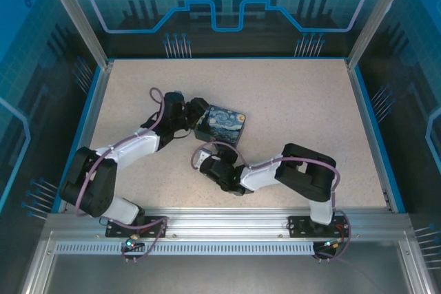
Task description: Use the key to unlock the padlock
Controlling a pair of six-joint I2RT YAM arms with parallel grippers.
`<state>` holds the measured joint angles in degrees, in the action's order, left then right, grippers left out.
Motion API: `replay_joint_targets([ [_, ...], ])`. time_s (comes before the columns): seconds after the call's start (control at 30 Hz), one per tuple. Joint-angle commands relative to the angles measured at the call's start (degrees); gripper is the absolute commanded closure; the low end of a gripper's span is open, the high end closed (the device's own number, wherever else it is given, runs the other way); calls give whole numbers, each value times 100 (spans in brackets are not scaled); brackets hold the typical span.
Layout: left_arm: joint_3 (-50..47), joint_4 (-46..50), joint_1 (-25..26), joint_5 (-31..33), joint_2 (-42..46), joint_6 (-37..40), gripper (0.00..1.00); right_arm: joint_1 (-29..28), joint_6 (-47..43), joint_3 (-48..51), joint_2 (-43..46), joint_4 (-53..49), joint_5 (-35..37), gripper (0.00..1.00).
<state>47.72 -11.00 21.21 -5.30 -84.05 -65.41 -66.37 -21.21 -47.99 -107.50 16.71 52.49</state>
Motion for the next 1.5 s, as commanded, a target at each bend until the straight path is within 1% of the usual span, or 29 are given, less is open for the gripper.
replay_joint_targets([
  [0.0,-57,398,-134,-142,288,413,40,-99,453,280,453,-516,-988,38],
  [0.07,-31,554,-207,-188,382,530,38,-116,670,466,850,-655,-1289,23],
  [0.13,2,663,-274,-240,447,628,38,-131,856,661,1274,-838,-1604,12],
  [0.23,56,793,-345,-270,509,801,35,-94,1234,975,2000,-1104,-2150,3],
  [0.3,132,894,-389,-279,496,939,34,50,1593,1124,2498,-1329,-2478,0],
  [0.37,260,987,-449,-322,437,1143,31,446,2022,1260,3092,-1549,-3063,0],
  [0.43,420,1111,-511,-372,329,1374,27,909,2354,1430,3692,-1557,-3743,0],
  [0.47,509,1144,-549,-424,245,1525,25,1308,2664,1490,3980,-1557,-4193,0],
  [0.5,605,1224,-593,-472,145,1616,24,1773,2967,1548,4224,-1507,-4809,0],
  [0.53,659,1209,-621,-521,57,1699,24,2099,3197,1596,4370,-1422,-5204,0],
  [0.6,760,1109,-683,-724,-176,1767,23,3001,3904,1605,4518,-1348,-6052,0],
  [0.67,807,846,-697,-948,-428,1747,22,3574,4366,1467,4402,-1289,-6735,0],
  [0.77,952,653,-691,-1218,-843,1652,22,4122,5009,1234,3861,-1019,-7482,0],
  [0.87,954,539,-687,-1155,-1079,1558,20,4449,5519,895,3112,-791,-8074,0],
  [0.93,957,458,-680,-1170,-1182,1575,20,4535,5799,707,2663,-553,-8320,0],
  [1.1,972,581,-677,-1277,-1377,1587,20,4519,5979,228,1877,-349,-8319,0],
  [1.23,844,384,-650,-1479,-1434,1466,21,4528,5943,-206,1272,-373,-8491,0],
  [1.27,844,340,-630,-1566,-1452,1424,21,4530,5954,-439,1129,-325,-8534,0],
  [1.37,840,327,-525,-1732,-1461,1369,22,4549,5872,-881,737,-452,-8585,0],
  [1.47,717,286,-419,-1720,-1367,1242,21,4588,5690,-1392,406,-729,-8537,0],
])
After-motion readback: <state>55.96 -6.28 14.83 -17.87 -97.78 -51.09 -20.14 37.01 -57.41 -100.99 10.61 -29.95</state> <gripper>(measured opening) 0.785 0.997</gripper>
